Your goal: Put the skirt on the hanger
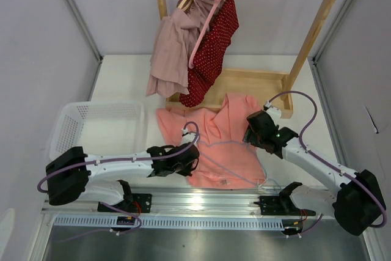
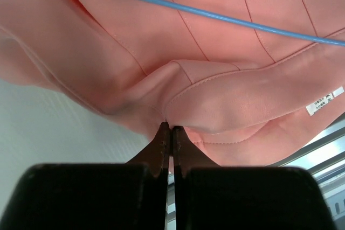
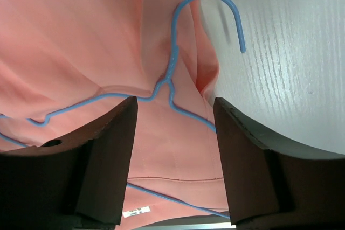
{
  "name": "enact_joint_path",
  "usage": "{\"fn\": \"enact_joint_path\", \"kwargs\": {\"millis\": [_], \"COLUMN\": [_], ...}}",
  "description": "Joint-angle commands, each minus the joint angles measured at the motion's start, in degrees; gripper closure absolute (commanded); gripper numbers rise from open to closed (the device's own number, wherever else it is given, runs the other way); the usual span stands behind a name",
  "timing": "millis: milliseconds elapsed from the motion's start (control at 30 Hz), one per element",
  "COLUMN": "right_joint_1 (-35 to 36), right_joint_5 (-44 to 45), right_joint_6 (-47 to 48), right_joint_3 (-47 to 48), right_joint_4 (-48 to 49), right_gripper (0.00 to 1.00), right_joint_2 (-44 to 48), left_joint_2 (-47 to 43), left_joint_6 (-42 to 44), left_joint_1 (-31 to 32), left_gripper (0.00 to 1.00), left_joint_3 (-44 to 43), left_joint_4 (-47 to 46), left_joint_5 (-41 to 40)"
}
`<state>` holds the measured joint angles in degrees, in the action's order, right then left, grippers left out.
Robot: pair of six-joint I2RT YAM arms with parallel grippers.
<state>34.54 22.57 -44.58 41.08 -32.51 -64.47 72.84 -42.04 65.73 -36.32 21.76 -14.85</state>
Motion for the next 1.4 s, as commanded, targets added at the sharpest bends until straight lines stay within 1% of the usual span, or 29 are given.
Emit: {"fn": "enact_joint_path", "kwargs": {"millis": [0,100,167,233,267,300,333,367,500,567,700,933,1100,1267,1300,1367], "right_joint_1": [-0.36,-0.36,-0.27,0.26,1.65,2.71,4.03,7.52,15.54,17.91,25.02,33.21,35.59,36.73,36.73,36.74], "right_joint_5": [-0.50,-1.12,-2.35,-5.84,-7.43,-8.84,-10.25,-10.61,-11.49,-12.28,-12.37,-10.79,-10.35,-9.91,-9.65,-9.03], "right_joint_6": [1.07,1.07,1.16,0.90,0.55,0.28,-0.24,-0.86,-4.19,-5.34,-8.07,-9.91,-11.50,-12.99,-13.43,-13.87], "right_joint_3": [0.40,1.11,1.54,1.20,0.76,-0.20,-0.73,-1.26,-4.25,-6.18,-9.35,-9.35,-8.39,-7.33,-7.07,-6.45], "right_joint_4": [0.61,-0.97,-1.67,-1.42,-0.72,0.51,1.04,1.83,6.30,9.46,15.26,24.86,29.78,31.81,33.81,34.71], "right_gripper": [0.35,0.32,0.32,0.44,0.52,0.57,0.61,0.66,0.72,0.73,0.73,0.78,0.79,0.79,0.78,0.75], "right_joint_2": [0.04,2.23,4.60,6.71,7.85,9.87,10.76,11.64,14.45,15.60,15.69,7.70,0.85,-3.82,-5.48,-7.33], "left_joint_2": [0.72,0.11,-0.06,0.02,-0.15,-0.07,-0.06,0.02,0.37,0.55,0.90,1.43,1.69,2.31,2.31,2.22], "left_joint_6": [-0.59,-0.24,0.03,0.38,0.47,0.64,0.73,0.73,0.65,0.47,-0.23,-1.20,-1.38,-0.67,-0.59,-0.41], "left_joint_1": [-1.13,-1.66,-1.92,-2.28,-2.54,-2.72,-2.89,-2.98,-3.42,-3.68,-3.95,-4.30,-4.30,-4.30,-4.30,-4.39], "left_gripper": [1.00,1.00,1.00,1.00,1.00,1.00,1.00,1.00,1.00,1.00,1.00,1.00,1.00,1.00,1.00,1.00], "left_joint_3": [-1.30,-2.00,-2.88,-3.67,-3.67,-3.94,-4.29,-4.55,-5.78,-5.61,-6.31,-7.72,-8.24,-8.86,-8.86,-8.95], "left_joint_4": [-2.33,-2.34,-1.11,-0.84,-0.67,-0.58,-0.32,0.12,1.18,1.36,2.67,4.52,4.96,4.87,4.96,4.96], "left_joint_5": [1.05,1.32,0.97,1.05,1.14,1.23,1.32,1.06,0.97,0.53,-0.35,-2.20,-2.46,-2.20,-2.11,-2.11]}}
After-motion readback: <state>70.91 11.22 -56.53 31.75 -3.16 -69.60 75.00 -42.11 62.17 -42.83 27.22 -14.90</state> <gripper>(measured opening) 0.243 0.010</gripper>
